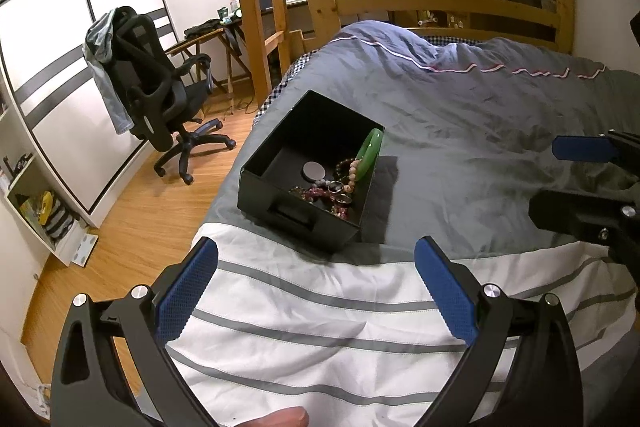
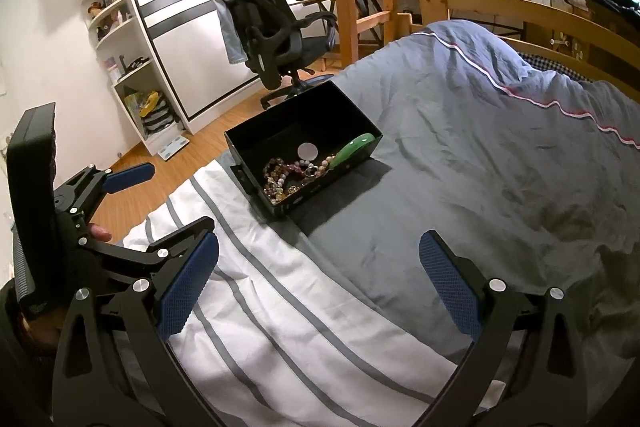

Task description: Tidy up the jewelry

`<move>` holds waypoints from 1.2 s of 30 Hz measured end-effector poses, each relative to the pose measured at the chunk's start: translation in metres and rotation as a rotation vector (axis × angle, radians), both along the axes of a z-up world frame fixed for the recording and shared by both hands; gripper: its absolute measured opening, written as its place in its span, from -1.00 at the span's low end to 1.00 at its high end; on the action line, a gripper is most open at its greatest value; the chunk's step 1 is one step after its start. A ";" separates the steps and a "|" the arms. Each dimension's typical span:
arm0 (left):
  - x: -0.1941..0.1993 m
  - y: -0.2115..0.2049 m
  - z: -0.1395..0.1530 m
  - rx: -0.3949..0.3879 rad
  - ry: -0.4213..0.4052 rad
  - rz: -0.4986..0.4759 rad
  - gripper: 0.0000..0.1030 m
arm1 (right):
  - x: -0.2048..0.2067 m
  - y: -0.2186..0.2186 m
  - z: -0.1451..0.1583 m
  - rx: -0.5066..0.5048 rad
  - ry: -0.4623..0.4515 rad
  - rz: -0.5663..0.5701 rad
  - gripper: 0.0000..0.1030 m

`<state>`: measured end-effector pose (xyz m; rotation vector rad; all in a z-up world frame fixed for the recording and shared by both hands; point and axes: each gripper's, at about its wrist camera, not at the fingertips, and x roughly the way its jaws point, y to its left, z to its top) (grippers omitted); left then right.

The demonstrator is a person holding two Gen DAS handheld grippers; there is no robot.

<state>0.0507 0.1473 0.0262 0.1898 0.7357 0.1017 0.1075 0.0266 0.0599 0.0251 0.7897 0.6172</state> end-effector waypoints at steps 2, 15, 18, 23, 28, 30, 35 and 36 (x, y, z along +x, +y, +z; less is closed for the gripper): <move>0.000 0.000 0.000 0.000 -0.001 0.002 0.89 | 0.001 0.000 0.000 -0.001 0.003 0.001 0.92; 0.000 0.000 0.000 -0.002 0.000 0.003 0.89 | 0.001 0.000 -0.001 0.001 0.002 0.003 0.92; 0.000 0.000 0.000 0.000 0.000 0.004 0.89 | 0.001 0.001 -0.001 -0.002 0.002 0.004 0.92; -0.001 0.000 0.000 0.003 -0.001 0.011 0.89 | 0.000 0.000 -0.003 -0.002 0.004 0.006 0.92; -0.001 -0.001 0.000 0.005 -0.001 0.010 0.89 | 0.000 0.000 -0.003 -0.002 0.003 0.008 0.92; -0.001 -0.001 0.000 0.005 -0.001 0.010 0.89 | 0.000 0.000 -0.002 -0.004 0.002 0.006 0.92; -0.001 -0.001 0.000 0.004 -0.001 0.011 0.89 | 0.000 0.000 -0.004 0.000 0.002 0.002 0.92; -0.001 -0.001 0.001 0.003 -0.001 0.010 0.89 | 0.000 0.000 -0.005 0.002 0.003 0.000 0.92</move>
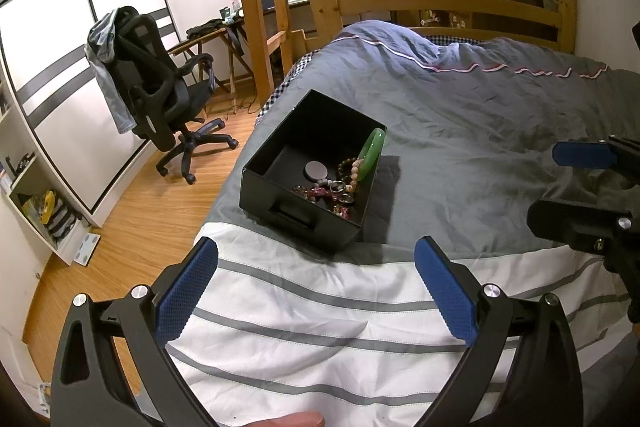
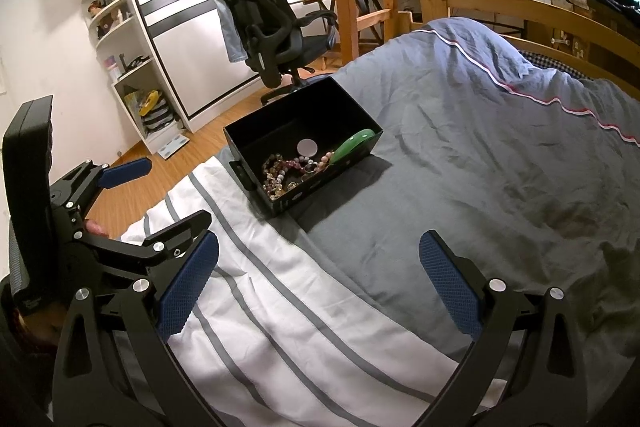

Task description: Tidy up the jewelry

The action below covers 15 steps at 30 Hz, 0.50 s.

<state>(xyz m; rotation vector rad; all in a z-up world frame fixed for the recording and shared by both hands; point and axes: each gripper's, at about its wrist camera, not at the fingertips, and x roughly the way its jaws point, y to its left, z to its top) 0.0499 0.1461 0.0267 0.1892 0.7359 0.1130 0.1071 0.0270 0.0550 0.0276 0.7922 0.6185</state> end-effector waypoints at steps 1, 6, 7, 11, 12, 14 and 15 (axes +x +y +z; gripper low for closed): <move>0.000 0.000 0.000 0.000 0.001 0.000 0.89 | 0.000 0.000 -0.001 0.001 0.001 0.000 0.92; -0.001 -0.001 -0.001 0.005 0.002 -0.004 0.89 | 0.000 0.000 -0.001 0.000 0.001 0.000 0.92; 0.000 -0.001 -0.001 0.005 0.002 -0.004 0.89 | 0.000 0.000 -0.001 0.000 0.001 0.000 0.92; 0.000 -0.002 -0.001 0.005 0.002 -0.006 0.89 | 0.000 0.000 -0.001 0.000 0.002 -0.001 0.92; 0.000 -0.002 -0.001 0.005 0.002 -0.007 0.89 | -0.001 0.001 -0.002 0.000 0.002 -0.001 0.92; 0.000 -0.002 -0.001 0.004 0.002 -0.007 0.89 | -0.001 0.001 -0.002 0.000 0.001 0.000 0.92; 0.000 -0.002 -0.001 0.006 0.002 -0.007 0.89 | -0.001 0.001 -0.002 0.000 0.001 0.000 0.92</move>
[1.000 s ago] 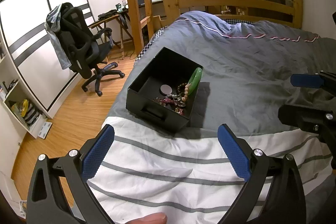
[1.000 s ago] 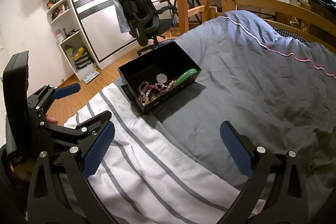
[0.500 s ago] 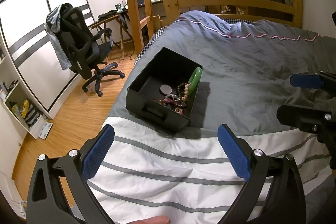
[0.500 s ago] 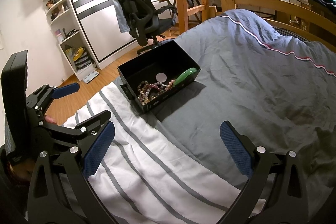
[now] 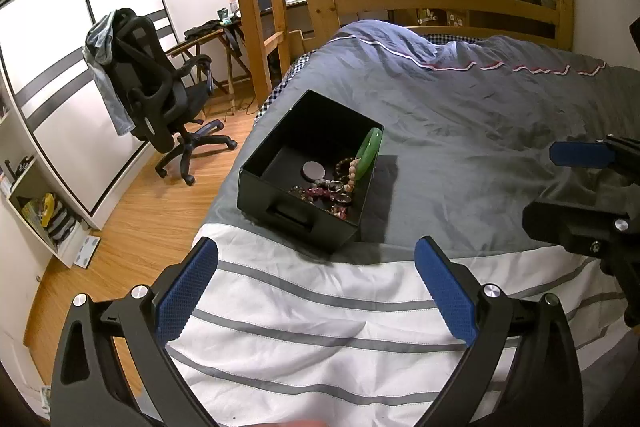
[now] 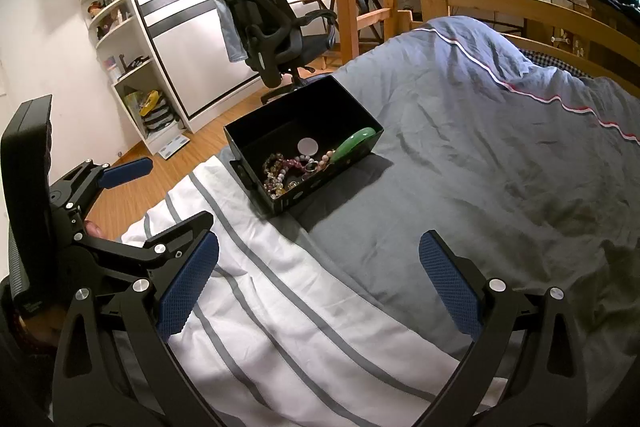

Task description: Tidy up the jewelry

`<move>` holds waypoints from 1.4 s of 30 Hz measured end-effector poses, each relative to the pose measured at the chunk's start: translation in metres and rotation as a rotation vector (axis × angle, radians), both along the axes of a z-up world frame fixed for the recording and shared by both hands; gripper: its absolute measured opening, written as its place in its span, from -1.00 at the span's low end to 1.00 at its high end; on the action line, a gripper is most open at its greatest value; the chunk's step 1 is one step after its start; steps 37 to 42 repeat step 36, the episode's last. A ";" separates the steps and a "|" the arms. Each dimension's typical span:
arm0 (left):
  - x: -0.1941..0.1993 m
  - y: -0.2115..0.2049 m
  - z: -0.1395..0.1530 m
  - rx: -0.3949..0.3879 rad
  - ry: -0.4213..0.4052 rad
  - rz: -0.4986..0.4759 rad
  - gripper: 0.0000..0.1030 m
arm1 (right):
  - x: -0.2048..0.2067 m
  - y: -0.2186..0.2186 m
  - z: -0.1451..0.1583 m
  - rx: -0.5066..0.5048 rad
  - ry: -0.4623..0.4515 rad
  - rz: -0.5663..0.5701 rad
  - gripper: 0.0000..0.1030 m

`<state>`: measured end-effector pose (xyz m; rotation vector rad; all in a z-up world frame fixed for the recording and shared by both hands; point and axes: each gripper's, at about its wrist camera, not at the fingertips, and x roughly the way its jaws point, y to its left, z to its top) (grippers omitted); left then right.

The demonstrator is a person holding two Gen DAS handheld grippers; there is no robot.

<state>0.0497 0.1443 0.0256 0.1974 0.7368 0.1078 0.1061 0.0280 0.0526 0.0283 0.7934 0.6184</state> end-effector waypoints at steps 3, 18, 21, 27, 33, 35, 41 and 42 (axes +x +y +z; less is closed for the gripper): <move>0.000 0.000 0.000 0.002 0.000 -0.002 0.89 | 0.000 0.000 0.000 0.001 0.004 -0.001 0.92; 0.001 0.000 -0.002 0.006 0.011 -0.004 0.89 | -0.002 0.004 -0.005 0.000 0.017 0.000 0.92; 0.002 -0.002 -0.004 0.028 0.015 -0.001 0.89 | -0.002 0.004 -0.005 -0.001 0.019 -0.001 0.92; 0.001 -0.003 -0.004 0.031 0.011 -0.006 0.89 | -0.003 0.006 -0.010 -0.011 0.028 0.003 0.92; 0.002 0.001 -0.002 0.007 0.021 0.000 0.89 | -0.004 0.005 -0.011 -0.002 0.025 -0.002 0.92; 0.003 0.001 -0.002 0.010 0.021 0.000 0.89 | -0.003 0.005 -0.010 -0.004 0.025 -0.003 0.92; 0.003 0.001 -0.002 0.012 0.022 -0.001 0.89 | -0.004 0.005 -0.011 -0.005 0.028 -0.004 0.92; 0.003 0.001 -0.002 0.012 0.022 -0.001 0.89 | -0.004 0.005 -0.011 -0.005 0.028 -0.004 0.92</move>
